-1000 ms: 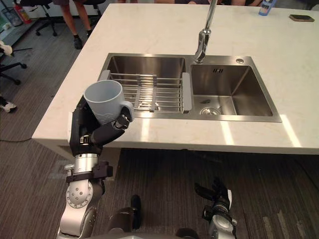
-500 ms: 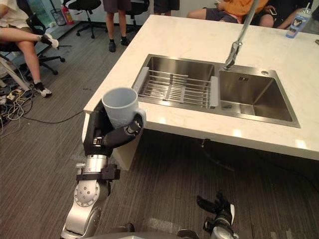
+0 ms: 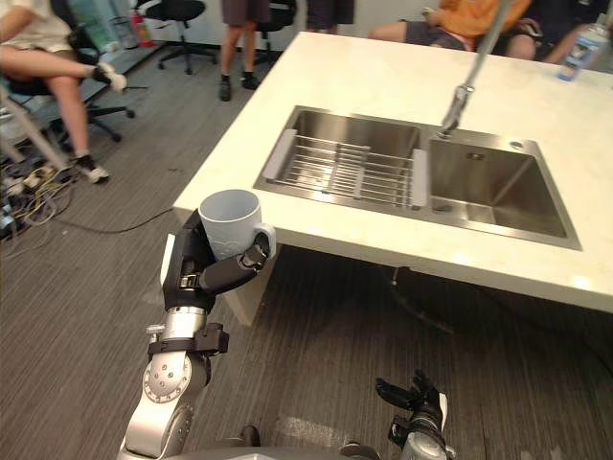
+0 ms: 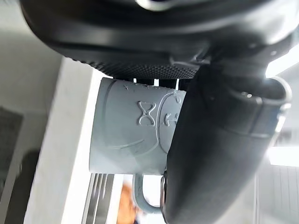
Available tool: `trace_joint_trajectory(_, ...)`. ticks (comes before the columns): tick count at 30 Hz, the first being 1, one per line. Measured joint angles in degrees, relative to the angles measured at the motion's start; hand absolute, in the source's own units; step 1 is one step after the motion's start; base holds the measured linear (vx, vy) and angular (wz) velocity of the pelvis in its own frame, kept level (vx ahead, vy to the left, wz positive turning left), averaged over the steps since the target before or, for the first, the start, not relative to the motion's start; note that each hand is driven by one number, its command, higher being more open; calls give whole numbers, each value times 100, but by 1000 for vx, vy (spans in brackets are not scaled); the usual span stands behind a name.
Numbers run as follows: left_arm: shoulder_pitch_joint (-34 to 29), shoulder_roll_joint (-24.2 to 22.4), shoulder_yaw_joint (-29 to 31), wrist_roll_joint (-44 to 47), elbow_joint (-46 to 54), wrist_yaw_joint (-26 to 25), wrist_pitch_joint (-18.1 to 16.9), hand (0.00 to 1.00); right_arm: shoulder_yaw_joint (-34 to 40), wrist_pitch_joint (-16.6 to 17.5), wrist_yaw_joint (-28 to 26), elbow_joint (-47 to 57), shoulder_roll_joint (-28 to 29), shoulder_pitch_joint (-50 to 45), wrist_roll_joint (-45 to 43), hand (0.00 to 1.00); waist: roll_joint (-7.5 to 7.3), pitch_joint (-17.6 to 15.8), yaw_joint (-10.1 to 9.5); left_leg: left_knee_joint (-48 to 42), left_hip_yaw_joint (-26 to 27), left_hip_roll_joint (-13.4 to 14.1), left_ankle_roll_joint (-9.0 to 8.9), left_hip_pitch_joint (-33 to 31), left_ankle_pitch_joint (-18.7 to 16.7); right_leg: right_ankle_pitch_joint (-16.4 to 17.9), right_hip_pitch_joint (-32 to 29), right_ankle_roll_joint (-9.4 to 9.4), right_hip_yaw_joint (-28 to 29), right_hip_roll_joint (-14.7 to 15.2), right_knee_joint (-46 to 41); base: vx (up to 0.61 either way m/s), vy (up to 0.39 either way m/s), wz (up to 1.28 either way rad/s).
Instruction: Walk over to the sink, pick up the cup, carry it to the dishwasher, place the cup inside the dishwasher, then close the dishwasher door
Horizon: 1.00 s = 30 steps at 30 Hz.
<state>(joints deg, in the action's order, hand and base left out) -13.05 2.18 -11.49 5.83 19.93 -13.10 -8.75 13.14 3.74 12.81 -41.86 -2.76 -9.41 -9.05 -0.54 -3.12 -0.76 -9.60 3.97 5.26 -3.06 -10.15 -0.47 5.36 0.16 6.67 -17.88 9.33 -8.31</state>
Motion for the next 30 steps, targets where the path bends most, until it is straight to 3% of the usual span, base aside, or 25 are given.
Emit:
trace_joint_trajectory(1,-32,-17,34,6,56,-10,5,30,9,0,34,63,10,16,24,90,-8,-12,-11,170,148,12,179,-71,-74,20,45,12,-394,66,-50,-127,-27,170)
trace_joint_trajectory(4,-12,-59,133,51,66,-24,8,30,130,21,90,90,-112,69,55,90,-86,-95,33,-26,1598,349,494,-353,-285,16,226,25,-1451,373,6,-88,52,193)
trace_joint_trajectory(5,-13,-131,193,110,60,-60,9,30,217,3,110,-29,-262,186,128,90,49,-121,23,-693,2824,712,791,-509,-478,57,287,69,-1982,470,-153,-54,145,194)
trace_joint_trajectory(6,-15,-141,212,121,52,-60,12,30,246,1,114,-31,-355,195,150,90,152,-114,23,-766,3146,808,870,-465,-494,127,347,136,-2193,443,-263,8,146,199)
trace_joint_trajectory(7,7,-116,235,133,21,-50,13,30,255,-14,120,-53,-430,202,152,90,166,-134,93,-799,3312,826,747,-462,-321,244,480,270,-2540,587,-441,62,159,198)
trace_joint_trajectory(8,8,-90,245,174,-10,-26,13,30,263,-28,123,-114,-526,253,161,90,161,-180,131,-789,3041,549,614,-485,-317,324,728,289,-2919,810,-610,66,177,187)
trace_joint_trajectory(10,5,-53,310,224,-13,-13,14,30,318,-28,109,-136,-519,368,209,90,69,-245,115,-895,2742,254,730,-539,-459,475,957,259,-3171,1033,-762,79,256,142)
trace_joint_trajectory(11,4,-56,444,253,-34,-4,44,30,352,-34,78,-215,-504,554,275,90,0,-297,78,-1083,2564,31,822,-542,-666,559,1111,138,-3266,1278,-1059,83,253,102)
trace_joint_trajectory(12,3,-57,470,256,-35,-3,51,30,345,-36,71,-225,-503,590,283,90,-11,-304,73,-1117,2523,-13,845,-539,-706,544,1135,105,-3242,1338,-1179,111,290,97)
trace_joint_trajectory(13,0,-59,548,257,-38,21,89,30,326,-52,42,-229,-499,700,359,90,-7,-326,80,-1234,2311,-195,945,-523,-839,452,1047,-244,-3012,1646,-1877,117,254,110)
trace_joint_trajectory(14,-11,-67,543,257,-39,49,102,30,274,-68,1,-222,-497,739,424,90,36,-364,188,-1234,1957,-390,999,-440,-889,224,689,-1023,-2176,1828,-2833,156,302,137)
trace_joint_trajectory(15,-2,-62,538,256,-36,78,103,30,245,-71,-20,-216,-471,739,429,90,46,-390,240,-1209,1745,-462,994,-402,-887,353,469,-995,-1509,1696,-3186,169,250,166)
trace_joint_trajectory(16,-11,3,551,256,-47,105,110,30,215,-90,-57,-181,-404,727,458,90,25,-410,314,-959,1404,-657,975,-268,-875,690,22,-708,-370,1194,-3550,211,190,162)
trace_joint_trajectory(17,-19,38,556,253,-131,120,123,30,181,-89,-63,-154,-371,658,483,90,8,-402,331,-434,1325,-789,869,35,-870,986,-385,-602,486,673,-3444,252,159,153)
trace_joint_trajectory(18,-16,38,577,252,-163,129,122,30,148,-86,-65,-136,-349,633,485,90,-46,-413,346,-476,1349,-807,868,98,-901,1106,-570,-573,744,494,-3315,368,49,127)
trace_joint_trajectory(19,10,44,604,252,-156,140,84,30,82,-91,-80,84,-359,550,495,90,-12,-467,311,-823,1056,-731,929,140,-981,1267,-879,-425,1068,234,-3162,488,-67,116)
trace_joint_trajectory(20,48,98,630,253,-173,141,135,30,52,-146,-94,342,-236,420,497,90,-158,-577,277,-958,791,-991,1051,281,-1064,1356,-1145,-407,1688,71,-3047,459,-95,121)
trace_joint_trajectory(21,33,94,624,253,-175,141,171,30,42,-159,-102,490,-178,317,498,90,-157,-586,330,-1020,639,-1040,1095,322,-1103,1388,-1258,-390,1951,-85,-3022,384,-84,158)
trace_joint_trajectory(23,59,97,449,255,-117,165,215,30,-2,-206,-134,1185,61,-289,528,90,-137,-601,349,-1090,-66,-1160,966,494,-1208,1401,-1553,-313,2842,-727,-2778,285,-72,196)
trace_joint_trajectory(24,37,99,407,256,-55,178,215,30,-5,-218,-131,1331,105,-418,541,90,-183,-575,330,-1080,-171,-1208,938,523,-1238,1363,-1582,-275,2928,-748,-2645,297,-101,189)
trace_joint_trajectory(25,-13,132,345,255,141,190,213,30,-15,-233,-126,1582,166,-616,594,90,-336,-496,295,-1083,-337,-1321,910,569,-1301,1149,-1637,-223,2908,-620,-2381,330,-135,154)
trace_joint_trajectory(26,-67,154,367,256,337,189,195,30,-34,-233,-131,1746,195,-709,630,90,-501,-429,221,-1162,-393,-1423,832,605,-1382,729,-1627,-236,2770,-453,-2114,353,-161,144)
trace_joint_trajectory(27,-58,136,370,256,349,189,177,30,-36,-232,-131,1797,172,-706,641,90,-493,-409,213,-1275,-450,-1412,742,574,-1442,718,-1580,-61,2681,-426,-2112,348,-173,112)
trace_joint_trajectory(30,-101,52,373,325,387,196,172,30,-131,-226,-140,2115,54,-630,649,90,-313,-302,79,-1357,-474,-1020,492,560,-1580,638,-1196,-233,2157,-620,-1631,260,-143,60)
